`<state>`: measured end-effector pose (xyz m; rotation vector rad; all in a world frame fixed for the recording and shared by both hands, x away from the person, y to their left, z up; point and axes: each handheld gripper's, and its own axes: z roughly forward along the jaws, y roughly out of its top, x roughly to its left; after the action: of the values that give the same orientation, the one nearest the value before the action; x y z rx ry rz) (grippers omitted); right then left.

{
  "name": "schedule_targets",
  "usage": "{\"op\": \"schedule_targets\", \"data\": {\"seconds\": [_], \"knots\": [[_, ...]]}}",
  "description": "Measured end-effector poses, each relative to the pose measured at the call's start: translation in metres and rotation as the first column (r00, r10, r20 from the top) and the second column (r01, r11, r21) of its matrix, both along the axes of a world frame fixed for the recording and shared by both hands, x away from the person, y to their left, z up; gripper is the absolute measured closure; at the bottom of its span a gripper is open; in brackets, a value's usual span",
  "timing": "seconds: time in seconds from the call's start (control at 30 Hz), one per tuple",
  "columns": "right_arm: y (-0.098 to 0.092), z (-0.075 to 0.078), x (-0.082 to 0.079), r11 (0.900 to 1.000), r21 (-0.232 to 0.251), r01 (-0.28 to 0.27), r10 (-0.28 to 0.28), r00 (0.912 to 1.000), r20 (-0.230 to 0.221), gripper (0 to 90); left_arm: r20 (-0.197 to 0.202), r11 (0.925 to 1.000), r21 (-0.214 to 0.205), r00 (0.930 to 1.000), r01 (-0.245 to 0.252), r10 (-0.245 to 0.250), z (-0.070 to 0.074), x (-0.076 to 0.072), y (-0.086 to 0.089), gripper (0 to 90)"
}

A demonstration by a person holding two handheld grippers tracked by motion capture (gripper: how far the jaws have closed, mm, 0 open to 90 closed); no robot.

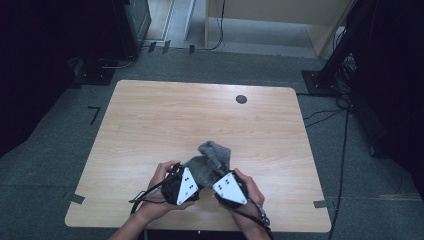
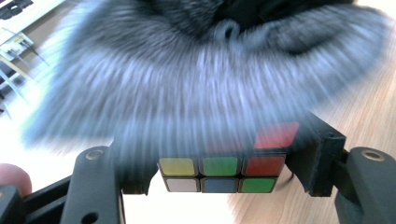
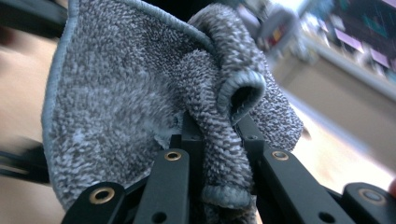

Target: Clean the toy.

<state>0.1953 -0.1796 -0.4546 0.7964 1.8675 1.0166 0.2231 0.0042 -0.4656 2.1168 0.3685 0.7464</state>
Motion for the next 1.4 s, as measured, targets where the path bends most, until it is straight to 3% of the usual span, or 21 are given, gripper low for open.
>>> {"op": "schedule_targets", "data": {"seconds": [0.07,0.1,0.17,0.23,0.27,0.33,0.37,0.43,0.53,0.57,0.63,0.7,0.77,0.9,1.0,1.07,1.13,1.17,1.23,1.3,1.4], "knots": [[-0.015,-0.003,0.007,0.9968,0.033,0.073,-0.072,0.9966,-0.039,79.5,-0.009,0.9998,-0.018,1.0000,-0.001,0.001,0.002,0.002,0.002,34.2],[-0.018,-0.002,0.006,0.9964,0.059,0.061,-0.059,0.9975,-0.039,79.4,-0.006,0.9999,-0.014,1.0000,-0.004,0.004,0.002,0.002,0.002,34.2],[-0.013,0.005,-0.002,0.9953,0.092,-0.029,0.029,0.9996,0.002,79.3,-0.004,0.9999,0.006,0.9999,-0.010,0.010,0.000,0.003,0.002,34.2],[0.002,0.009,-0.011,0.9918,0.043,-0.120,0.118,0.9917,0.051,79.1,-0.003,0.9999,0.006,0.9999,-0.010,0.010,-0.001,0.003,0.001,34.2],[0.013,0.010,-0.016,0.9883,-0.015,-0.152,0.152,0.9860,0.068,79.0,-0.002,1.0000,-0.001,1.0000,-0.003,0.003,0.000,0.002,0.002,34.2],[0.020,0.005,-0.018,0.9875,-0.080,-0.136,0.142,0.9866,0.080,79.0,0.001,1.0000,0.008,1.0000,-0.003,0.003,0.002,0.001,0.001,34.2],[0.017,0.004,-0.016,0.9900,-0.059,-0.128,0.132,0.9885,0.074,79.0,0.001,0.9999,0.012,1.0000,-0.001,0.001,0.002,0.001,0.002,34.2],[0.004,0.002,-0.006,0.9983,-0.018,-0.054,0.055,0.9980,0.030,79.1,-0.002,1.0000,0.008,1.0000,0.000,0.000,0.002,0.001,0.003,34.2],[-0.013,0.004,0.001,0.9985,0.051,0.020,-0.019,0.9997,-0.014,78.9,-0.012,0.9998,-0.021,0.9999,0.003,-0.003,0.004,0.003,0.004,34.2],[-0.013,0.006,-0.001,0.9972,0.075,0.002,-0.001,1.0000,-0.007,78.8,-0.009,0.9999,-0.014,1.0000,-0.001,0.001,0.003,0.003,0.004,34.2],[-0.007,0.011,-0.007,0.9947,0.069,-0.077,0.075,0.9969,0.025,78.5,-0.012,1.0000,-0.008,0.9999,-0.001,0.001,0.002,0.003,0.004,34.2],[0.010,0.012,-0.015,0.9876,-0.006,-0.157,0.157,0.9859,0.057,78.3,-0.011,0.9999,-0.012,0.9999,0.002,-0.003,0.002,0.002,0.003,34.2],[0.018,0.009,-0.018,0.9873,-0.066,-0.144,0.149,0.9864,0.070,78.2,-0.014,1.0000,-0.010,0.9999,0.000,0.000,0.003,0.001,0.003,34.2],[0.003,0.001,-0.004,0.9979,-0.005,-0.064,0.064,0.9976,0.025,78.3,-0.018,1.0000,-0.008,0.9998,0.003,-0.003,0.004,0.002,0.005,34.3],[-0.013,-0.004,0.006,0.9983,0.055,0.019,-0.017,0.9988,-0.047,78.3,-0.039,0.9984,-0.056,0.9992,0.006,-0.008,0.008,0.004,0.008,34.3],[-0.012,0.000,0.001,0.9951,0.098,-0.016,0.018,0.9996,-0.021,78.3,-0.044,0.9987,-0.051,0.9990,-0.006,0.003,0.009,0.005,0.009,34.3],[-0.004,0.007,-0.007,0.9950,0.082,-0.056,0.054,0.9980,0.035,78.1,-0.045,0.9990,-0.043,0.9989,-0.013,0.011,0.007,0.006,0.009,34.3],[0.002,0.011,-0.013,0.9908,0.078,-0.111,0.106,0.9924,0.061,78.0,-0.045,0.9991,-0.041,0.9989,-0.011,0.009,0.006,0.006,0.008,34.3],[0.012,0.014,-0.021,0.9874,0.034,-0.155,0.151,0.9831,0.104,78.0,-0.037,0.9989,-0.047,0.9993,0.001,-0.002,0.007,0.004,0.008,34.3],[0.016,0.012,-0.020,0.9901,-0.033,-0.136,0.139,0.9849,0.103,78.0,-0.019,0.9990,-0.044,0.9997,0.013,-0.014,0.010,0.000,0.006,34.3],[0.003,0.007,-0.009,0.9984,0.014,-0.055,0.054,0.9971,0.053,78.1,0.003,0.9998,-0.016,0.9999,0.012,-0.012,0.009,-0.001,0.005,34.3]]}}
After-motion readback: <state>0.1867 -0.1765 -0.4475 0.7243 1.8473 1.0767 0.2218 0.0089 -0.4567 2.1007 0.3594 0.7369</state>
